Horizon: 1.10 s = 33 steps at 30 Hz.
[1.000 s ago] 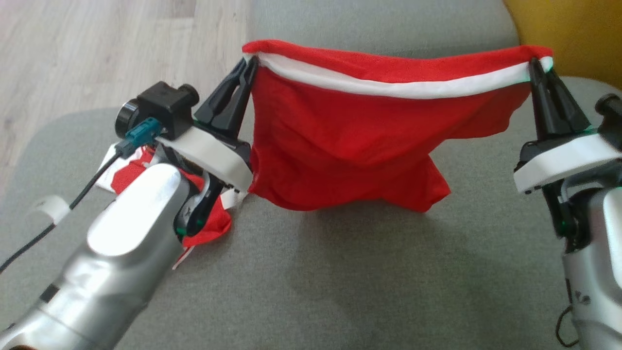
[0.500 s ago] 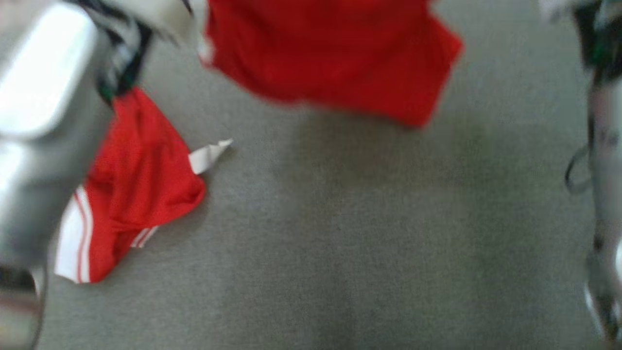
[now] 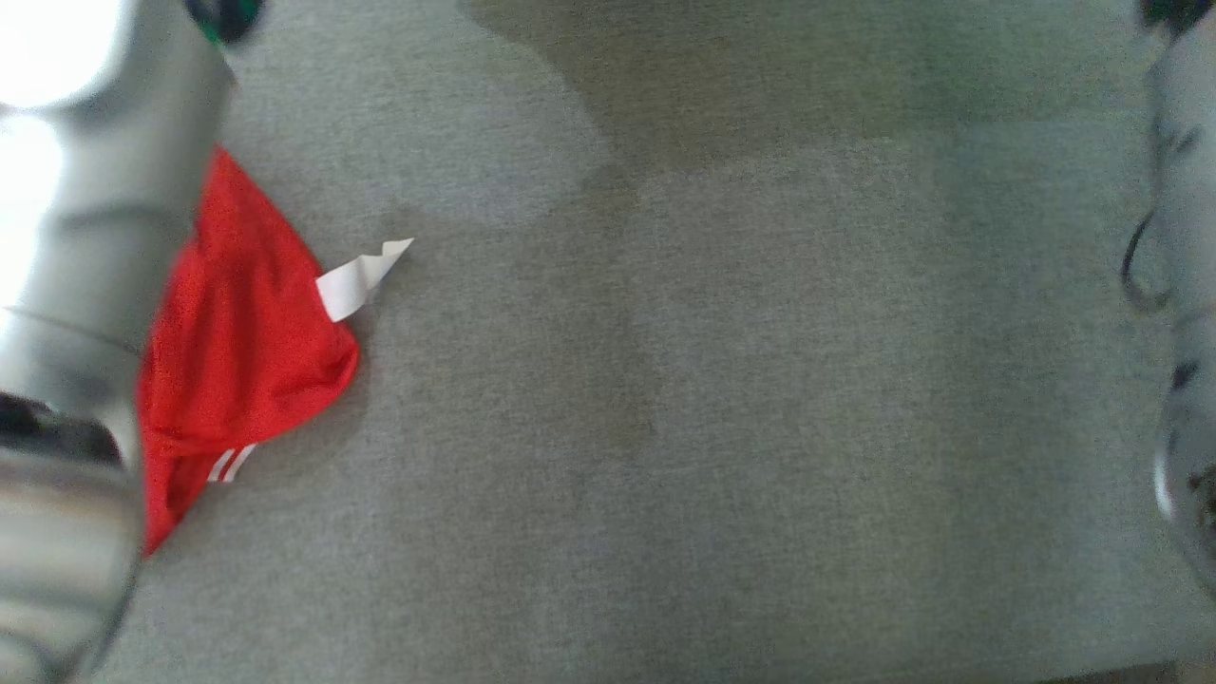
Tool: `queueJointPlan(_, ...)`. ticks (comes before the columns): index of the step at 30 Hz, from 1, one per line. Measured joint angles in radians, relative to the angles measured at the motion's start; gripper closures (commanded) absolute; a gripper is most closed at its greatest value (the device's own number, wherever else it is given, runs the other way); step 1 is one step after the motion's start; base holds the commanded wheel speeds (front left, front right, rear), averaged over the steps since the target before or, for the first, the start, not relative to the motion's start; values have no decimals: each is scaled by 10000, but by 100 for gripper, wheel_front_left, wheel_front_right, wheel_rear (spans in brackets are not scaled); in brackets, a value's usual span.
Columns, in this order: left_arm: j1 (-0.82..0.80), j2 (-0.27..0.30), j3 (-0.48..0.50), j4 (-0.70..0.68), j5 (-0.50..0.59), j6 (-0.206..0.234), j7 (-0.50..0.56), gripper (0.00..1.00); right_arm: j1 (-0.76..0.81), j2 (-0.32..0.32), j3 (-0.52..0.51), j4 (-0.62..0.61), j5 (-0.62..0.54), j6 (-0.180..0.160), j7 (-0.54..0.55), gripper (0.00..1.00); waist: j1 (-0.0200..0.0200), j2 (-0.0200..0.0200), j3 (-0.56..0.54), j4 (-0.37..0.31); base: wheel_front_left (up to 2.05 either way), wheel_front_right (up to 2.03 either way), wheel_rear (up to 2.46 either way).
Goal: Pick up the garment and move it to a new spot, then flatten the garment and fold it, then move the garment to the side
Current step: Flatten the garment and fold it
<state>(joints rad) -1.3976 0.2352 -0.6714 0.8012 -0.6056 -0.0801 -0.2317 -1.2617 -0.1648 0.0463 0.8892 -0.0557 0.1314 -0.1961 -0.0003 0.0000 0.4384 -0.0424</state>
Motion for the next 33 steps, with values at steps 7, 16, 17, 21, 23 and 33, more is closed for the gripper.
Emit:
queueJointPlan(7, 2029, -159, -1055, 453, -13, -431, -86, 100, 1753, -90, 577, 1862, -247, 0, -12, 100, 3, 0, -179, 216, 0, 0, 0)
queueJointPlan(16, 4839, 138, -2360, -529, -196, -527, -174, 100, 2465, -792, 1904, 3287, 681, 2, 665, 100, 2, 0, -1130, 403, 0, 0, 0)
queueJointPlan(17, 5087, 213, -2435, -685, -196, -527, -174, 100, 2623, -826, 2130, 3359, 859, 2, 782, 100, 1, 0, -1288, 416, 0, 0, 0)
queueJointPlan(21, 6032, 347, -2738, -1252, -263, -525, -171, 100, 3515, -1108, 3101, 3542, 1534, 2, 1457, 100, 1, 0, -1968, 465, 0, 0, 0)
queueJointPlan(23, 6476, 330, -2932, -1536, -334, -520, -123, 100, 3923, -1335, 3478, 3540, 1942, 2, 1789, 100, 0, 0, -2339, 500, 0, 0, 0)
queueJointPlan(33, 8595, 355, -3616, -3331, -583, 192, 522, 100, 5985, -2652, 4930, 1960, 4629, 6, 4157, 100, 0, 1, -4023, 576, 0, 0, 0)
